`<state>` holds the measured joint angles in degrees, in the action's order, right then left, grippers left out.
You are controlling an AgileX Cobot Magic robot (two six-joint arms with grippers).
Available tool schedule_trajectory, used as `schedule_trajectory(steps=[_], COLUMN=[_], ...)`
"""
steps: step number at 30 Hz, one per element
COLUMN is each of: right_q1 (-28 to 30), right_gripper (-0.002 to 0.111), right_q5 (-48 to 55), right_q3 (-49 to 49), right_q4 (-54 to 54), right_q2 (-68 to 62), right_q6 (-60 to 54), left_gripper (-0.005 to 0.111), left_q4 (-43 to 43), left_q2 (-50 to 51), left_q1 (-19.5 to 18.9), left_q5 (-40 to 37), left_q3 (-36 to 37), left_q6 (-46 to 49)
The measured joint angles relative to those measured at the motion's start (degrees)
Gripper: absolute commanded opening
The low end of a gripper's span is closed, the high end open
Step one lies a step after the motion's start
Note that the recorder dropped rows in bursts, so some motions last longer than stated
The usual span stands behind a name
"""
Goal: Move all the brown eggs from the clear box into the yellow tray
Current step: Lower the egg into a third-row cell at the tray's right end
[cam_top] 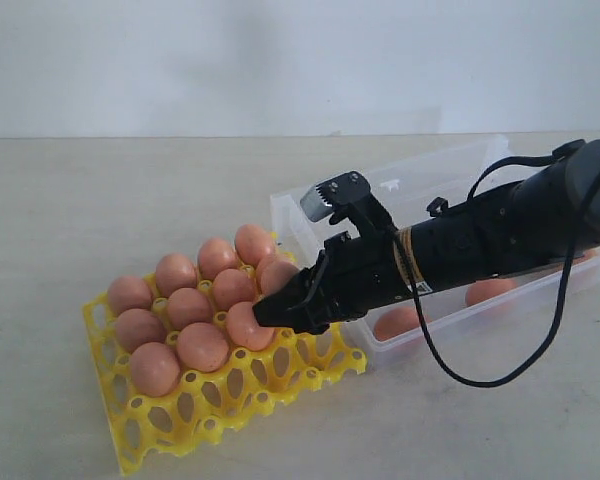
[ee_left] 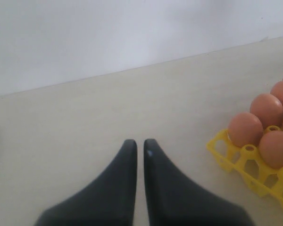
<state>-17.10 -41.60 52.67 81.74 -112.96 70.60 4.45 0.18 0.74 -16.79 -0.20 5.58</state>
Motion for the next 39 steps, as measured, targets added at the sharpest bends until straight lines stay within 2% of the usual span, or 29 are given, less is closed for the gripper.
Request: schedule_trajectory(steps=[7, 16, 26, 27, 30, 32, 39], right_q1=[-0.13, -0.13, -0.13, -0.13, -0.13, -0.13, -0.23], right_gripper=[0.045, 0.045, 0.045, 0.048, 0.067, 0.075, 0.076], right_q5=[3.31, 4.42, 4.65, 4.75, 5.23, 5.39, 6.21], right_q3=[0.32, 0.24, 0.24, 0.24, 0.24, 0.24, 0.24], right_q4=[1.65, 9.53, 10.93, 10.93, 11.23, 11.56, 12.23], right_q2=[0.25, 0.03, 0.03, 0.03, 0.03, 0.03, 0.25], right_q6=[1.02, 3.94, 5.0, 5.0, 5.0, 5.0, 4.4], left_gripper=[0.004, 0.004, 0.004, 0.004, 0.004, 0.004, 0.004], left_q4=[0.0, 0.0, 0.0, 0.0, 0.0, 0.0, 0.0], left_q2=[0.0, 0.0, 0.0, 0.0, 0.0, 0.0, 0.0], left_q1=[0.0, 0.0, 0.0, 0.0, 0.0, 0.0, 0.0], left_q5=[0.0, 0.0, 0.0, 0.0, 0.0, 0.0, 0.0], left_q3=[0.0, 0.0, 0.0, 0.0, 0.0, 0.0, 0.0], left_q6=[0.0, 0.0, 0.0, 0.0, 0.0, 0.0, 0.0])
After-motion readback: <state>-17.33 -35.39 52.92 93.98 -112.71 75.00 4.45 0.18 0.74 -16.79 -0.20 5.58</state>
